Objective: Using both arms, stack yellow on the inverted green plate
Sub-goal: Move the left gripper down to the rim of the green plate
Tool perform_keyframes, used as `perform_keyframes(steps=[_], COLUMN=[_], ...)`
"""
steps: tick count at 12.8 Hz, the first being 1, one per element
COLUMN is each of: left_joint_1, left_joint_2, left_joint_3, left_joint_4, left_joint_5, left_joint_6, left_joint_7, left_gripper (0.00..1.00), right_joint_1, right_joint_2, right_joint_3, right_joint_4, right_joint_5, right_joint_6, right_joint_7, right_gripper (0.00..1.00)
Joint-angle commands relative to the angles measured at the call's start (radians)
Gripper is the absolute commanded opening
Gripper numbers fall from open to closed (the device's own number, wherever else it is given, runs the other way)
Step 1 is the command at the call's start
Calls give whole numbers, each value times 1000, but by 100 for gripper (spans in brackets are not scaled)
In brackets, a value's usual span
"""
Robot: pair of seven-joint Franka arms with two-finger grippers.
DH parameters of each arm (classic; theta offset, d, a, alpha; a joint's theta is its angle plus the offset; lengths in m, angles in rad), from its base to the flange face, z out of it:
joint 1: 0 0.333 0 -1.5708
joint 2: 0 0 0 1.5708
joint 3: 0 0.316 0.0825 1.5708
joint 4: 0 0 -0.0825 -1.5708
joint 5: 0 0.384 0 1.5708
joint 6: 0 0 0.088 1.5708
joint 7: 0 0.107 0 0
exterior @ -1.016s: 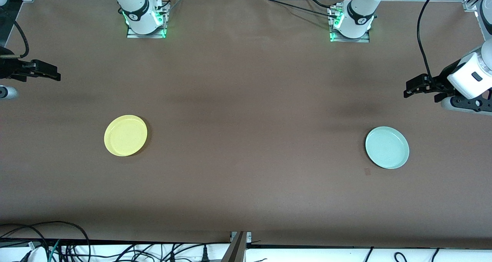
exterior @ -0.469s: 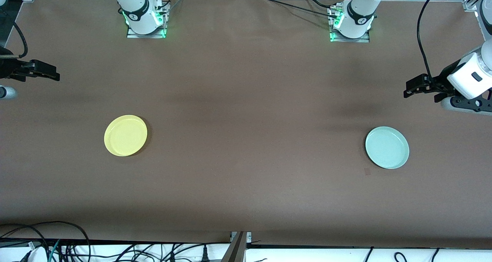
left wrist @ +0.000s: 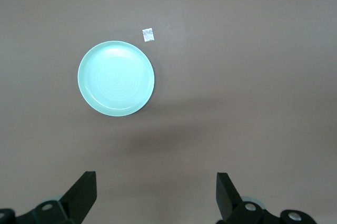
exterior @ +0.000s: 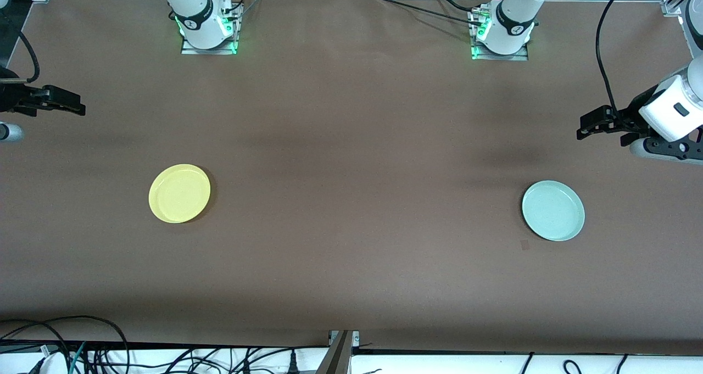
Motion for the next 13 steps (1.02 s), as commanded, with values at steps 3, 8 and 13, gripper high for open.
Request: perform_keyframes(steps=[3, 8, 13], left_joint_1=[22, 25, 53], left_joint_2=[89, 238, 368], left_joint_3=[3, 1, 4], left_joint_4=[46, 52, 81], left_joint_5=[-12, 71, 119], left_joint_6=[-15, 5, 72], left_joint_7=[21, 19, 30], left_gripper=[100, 100, 100], right_joint_1=[-16, -17, -17], right_joint_2=[6, 6, 6], right_joint_3=[4, 4, 4], right_joint_4=[15, 15, 14], right_joint_5=[12, 12, 12], right_joint_6=[-3, -3, -3], right_joint_7=[10, 10, 10], right_gripper=[100, 100, 100])
